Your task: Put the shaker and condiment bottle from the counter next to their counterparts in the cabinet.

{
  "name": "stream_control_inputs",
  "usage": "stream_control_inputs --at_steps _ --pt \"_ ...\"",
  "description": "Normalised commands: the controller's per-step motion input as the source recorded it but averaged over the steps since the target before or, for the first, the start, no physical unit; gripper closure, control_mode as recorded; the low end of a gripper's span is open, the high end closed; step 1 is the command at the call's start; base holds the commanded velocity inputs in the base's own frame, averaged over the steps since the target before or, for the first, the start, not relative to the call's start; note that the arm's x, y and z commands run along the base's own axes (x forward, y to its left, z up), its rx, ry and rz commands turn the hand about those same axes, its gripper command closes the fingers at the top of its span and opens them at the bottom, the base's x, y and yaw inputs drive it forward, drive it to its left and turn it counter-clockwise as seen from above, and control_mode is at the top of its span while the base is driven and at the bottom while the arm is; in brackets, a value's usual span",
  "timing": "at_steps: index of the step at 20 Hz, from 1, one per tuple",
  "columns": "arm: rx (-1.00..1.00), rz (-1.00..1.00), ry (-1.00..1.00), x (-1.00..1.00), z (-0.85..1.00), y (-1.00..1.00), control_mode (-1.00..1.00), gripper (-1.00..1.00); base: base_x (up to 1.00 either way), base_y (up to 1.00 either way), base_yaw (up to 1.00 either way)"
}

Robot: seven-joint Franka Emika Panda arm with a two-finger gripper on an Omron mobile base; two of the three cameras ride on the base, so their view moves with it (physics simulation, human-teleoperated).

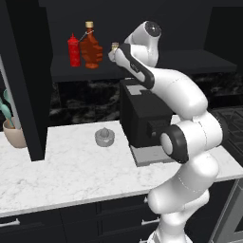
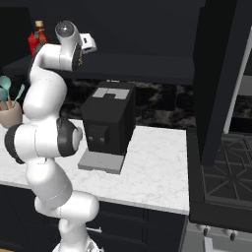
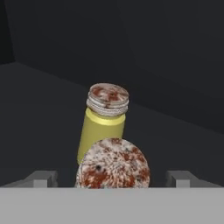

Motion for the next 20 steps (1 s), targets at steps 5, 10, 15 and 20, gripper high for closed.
stream_control_inputs --at_steps 5,10,15,20 --pt "0.02 0.00 0.00 0.21 -0.16 0.00 -1.00 -1.00 0.00 0.00 0.00" --pt "0.01 0.00 0.00 -0.09 -0.22 0.00 -1.00 -1.00 0.00 0.00 0.00" --pt "0.00 0.00 -0.01 -0.74 -0.24 0.00 -1.00 -1.00 0.00 0.00 0.00" --pt "0.00 0.00 -0.12 -1.00 -0.27 0.00 -1.00 -1.00 0.00 0.00 0.00"
